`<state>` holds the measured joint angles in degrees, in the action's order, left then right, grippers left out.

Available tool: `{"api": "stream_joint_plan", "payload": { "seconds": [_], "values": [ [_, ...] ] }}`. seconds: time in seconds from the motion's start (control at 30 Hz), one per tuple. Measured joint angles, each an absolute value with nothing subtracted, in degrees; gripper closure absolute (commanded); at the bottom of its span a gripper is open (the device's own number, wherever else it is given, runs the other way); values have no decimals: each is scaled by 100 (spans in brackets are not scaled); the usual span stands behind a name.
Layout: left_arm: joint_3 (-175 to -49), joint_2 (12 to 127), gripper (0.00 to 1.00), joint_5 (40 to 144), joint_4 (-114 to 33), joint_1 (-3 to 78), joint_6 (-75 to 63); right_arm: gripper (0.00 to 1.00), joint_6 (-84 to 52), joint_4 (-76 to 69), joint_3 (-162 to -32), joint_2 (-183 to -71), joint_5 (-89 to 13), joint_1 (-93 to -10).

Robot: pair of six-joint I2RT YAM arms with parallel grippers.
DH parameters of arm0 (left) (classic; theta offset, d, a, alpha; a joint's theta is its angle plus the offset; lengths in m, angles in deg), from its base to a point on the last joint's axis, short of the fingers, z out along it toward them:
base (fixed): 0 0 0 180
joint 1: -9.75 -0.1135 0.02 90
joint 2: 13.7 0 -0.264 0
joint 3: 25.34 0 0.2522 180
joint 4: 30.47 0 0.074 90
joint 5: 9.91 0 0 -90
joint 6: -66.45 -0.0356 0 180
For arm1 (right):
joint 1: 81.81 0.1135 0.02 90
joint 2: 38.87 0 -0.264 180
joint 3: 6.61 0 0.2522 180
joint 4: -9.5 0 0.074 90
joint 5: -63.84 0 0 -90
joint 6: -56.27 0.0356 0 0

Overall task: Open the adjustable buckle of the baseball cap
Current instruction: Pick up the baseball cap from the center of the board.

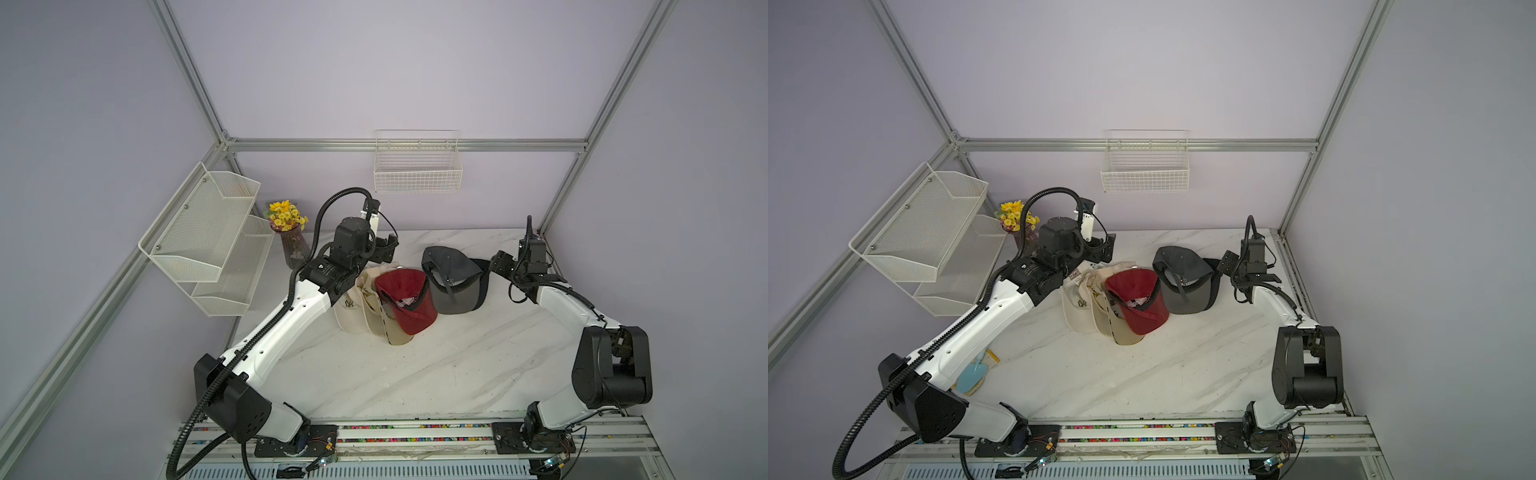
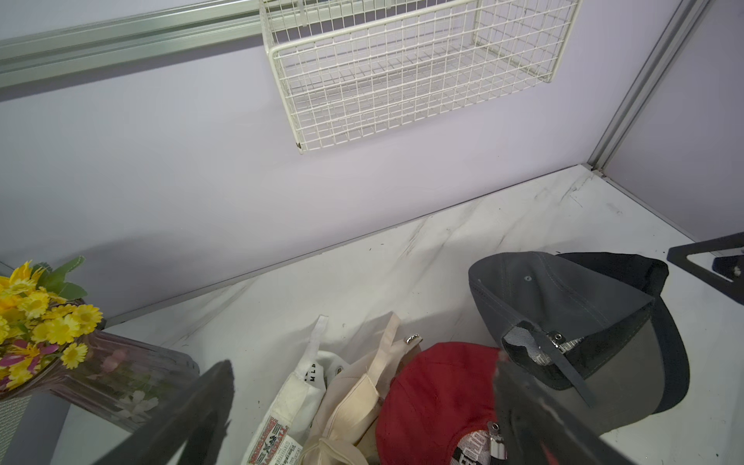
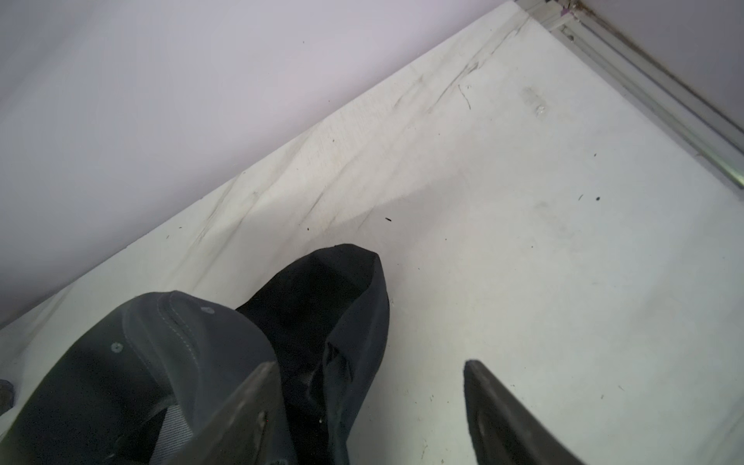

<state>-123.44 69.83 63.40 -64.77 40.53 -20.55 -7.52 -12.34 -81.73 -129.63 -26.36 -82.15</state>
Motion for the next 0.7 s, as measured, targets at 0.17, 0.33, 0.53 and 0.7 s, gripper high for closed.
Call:
{"api": "stream_joint_plan", "payload": {
  "seconds": [0.17, 0.33, 0.53, 0.7],
  "values": [
    [-12344, 6983, 0, 6346, -6479, 4053, -2050, 30, -695, -1053, -8134, -13394, -2776, -8215],
    [-12344, 6983, 0, 6377, -6481, 4053, -1994, 62, -636, -856, -8195, -13973, -2966, -8215],
    [-12344, 6983, 0, 6447, -6481, 4053, -1963, 100, -638, -863, -8237, -13953, -3213, -8215],
    [-12344, 6978, 0, 6499, -6481, 4136, -1965, 100, -677, -1140, -8659, -13151, -3312, -8206]
  ]
}}
